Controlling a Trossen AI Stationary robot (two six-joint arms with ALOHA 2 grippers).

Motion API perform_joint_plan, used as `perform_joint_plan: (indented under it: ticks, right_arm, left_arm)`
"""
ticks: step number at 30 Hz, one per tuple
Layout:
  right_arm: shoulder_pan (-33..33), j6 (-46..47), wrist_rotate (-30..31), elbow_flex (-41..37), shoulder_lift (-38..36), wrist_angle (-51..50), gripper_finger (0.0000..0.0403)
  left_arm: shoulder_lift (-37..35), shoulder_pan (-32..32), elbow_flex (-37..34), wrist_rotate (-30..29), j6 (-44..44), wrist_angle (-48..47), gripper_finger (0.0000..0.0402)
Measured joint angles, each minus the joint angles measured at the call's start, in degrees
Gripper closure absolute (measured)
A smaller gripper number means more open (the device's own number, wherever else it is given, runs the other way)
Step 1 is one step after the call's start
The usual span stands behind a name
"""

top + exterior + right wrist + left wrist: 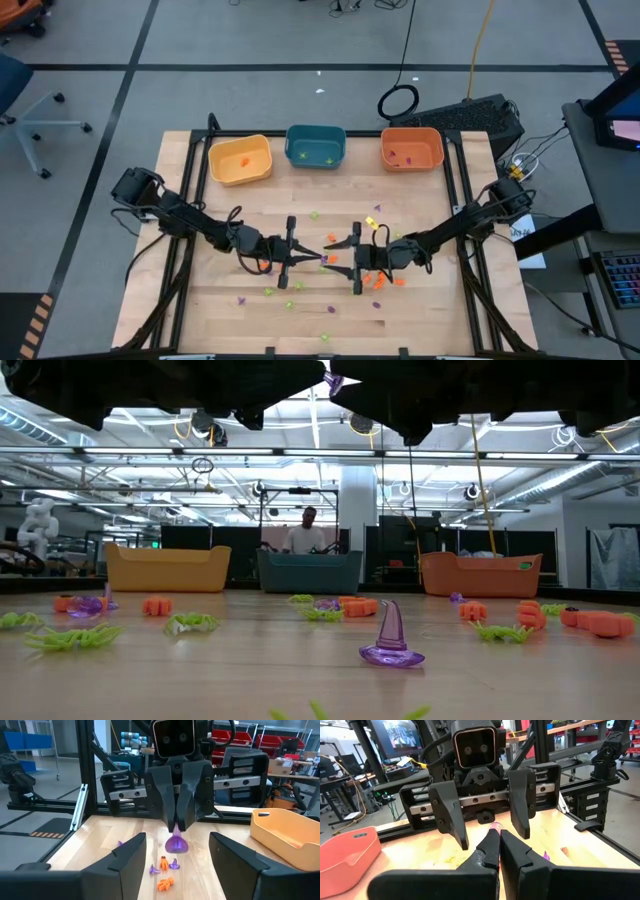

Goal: Sort Halloween decoration
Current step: Put the violet witch hat toy into the orange bin

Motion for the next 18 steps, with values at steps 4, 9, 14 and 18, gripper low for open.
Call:
perform_joint_plan:
  ticks: [4,9,14,18]
  right_arm:
    - [0.0,-0.6,0.0,0.0,2.4,3.8,0.0200]
    - [0.0,-1.9,0.1,0.0,3.3,5.8,0.0200]
    - [0.0,-2.0,0.1,0.0,3.3,6.5,0.0201]
    - [0.0,-2.0,0.1,0.0,3.3,6.4,0.0220]
  left_arm:
    - [0.0,0.0,0.0,-0.7,0.0,0.0,0.0402]
    - [0.0,0.0,0.0,-0.8,0.0,-0.7,0.0402]
    - [0.0,0.0,0.0,-0.9,0.0,-1.0,0.0402]
    - [0.0,0.0,0.0,-0.9,0.0,-1.0,0.0402]
